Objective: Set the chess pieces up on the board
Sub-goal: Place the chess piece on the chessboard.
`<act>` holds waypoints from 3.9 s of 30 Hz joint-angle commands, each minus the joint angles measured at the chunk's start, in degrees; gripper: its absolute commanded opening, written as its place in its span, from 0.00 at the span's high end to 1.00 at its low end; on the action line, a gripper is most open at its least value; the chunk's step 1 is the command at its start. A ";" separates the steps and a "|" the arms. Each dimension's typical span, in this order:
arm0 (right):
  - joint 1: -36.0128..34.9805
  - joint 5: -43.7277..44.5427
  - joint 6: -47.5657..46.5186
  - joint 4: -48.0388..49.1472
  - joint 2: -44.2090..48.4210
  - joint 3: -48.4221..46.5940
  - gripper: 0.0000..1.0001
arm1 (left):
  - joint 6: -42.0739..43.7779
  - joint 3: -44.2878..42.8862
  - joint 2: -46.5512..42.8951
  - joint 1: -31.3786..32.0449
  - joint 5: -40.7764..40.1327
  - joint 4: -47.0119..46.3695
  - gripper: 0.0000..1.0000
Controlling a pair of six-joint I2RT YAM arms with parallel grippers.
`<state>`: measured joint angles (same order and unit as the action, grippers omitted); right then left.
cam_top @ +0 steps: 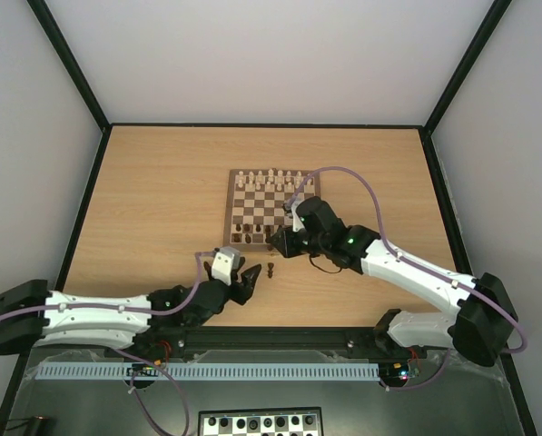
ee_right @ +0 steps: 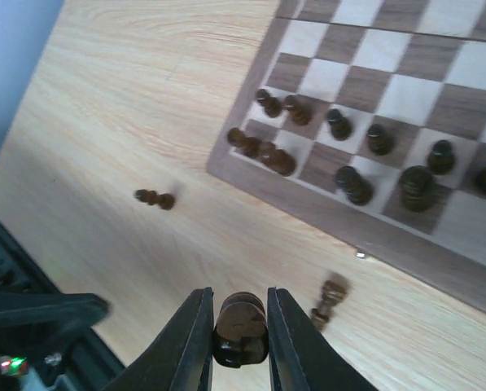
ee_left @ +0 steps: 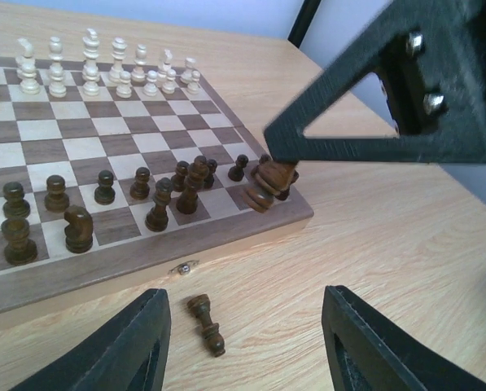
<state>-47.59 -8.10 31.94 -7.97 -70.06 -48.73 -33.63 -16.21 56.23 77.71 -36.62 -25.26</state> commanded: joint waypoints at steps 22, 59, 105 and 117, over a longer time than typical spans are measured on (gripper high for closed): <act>0.12 27.70 -1.18 -12.19 -6.39 -4.25 0.82 | -15.45 -10.36 -20.41 0.42 -16.64 43.24 0.01; 0.11 33.38 2.31 -5.46 -14.70 -2.18 0.82 | -15.15 -9.88 -20.55 0.42 -16.29 42.13 0.01; 1.96 33.86 3.03 -2.67 -19.38 -0.77 0.76 | -12.91 -9.60 -21.54 0.42 -16.07 40.46 0.00; 1.90 33.97 2.85 -2.81 -13.69 0.75 0.61 | -13.13 -9.38 -21.42 0.42 -15.94 40.27 0.01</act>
<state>-45.93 24.64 34.20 -10.17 -87.74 -49.43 -46.98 -24.80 34.94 78.08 -51.68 15.73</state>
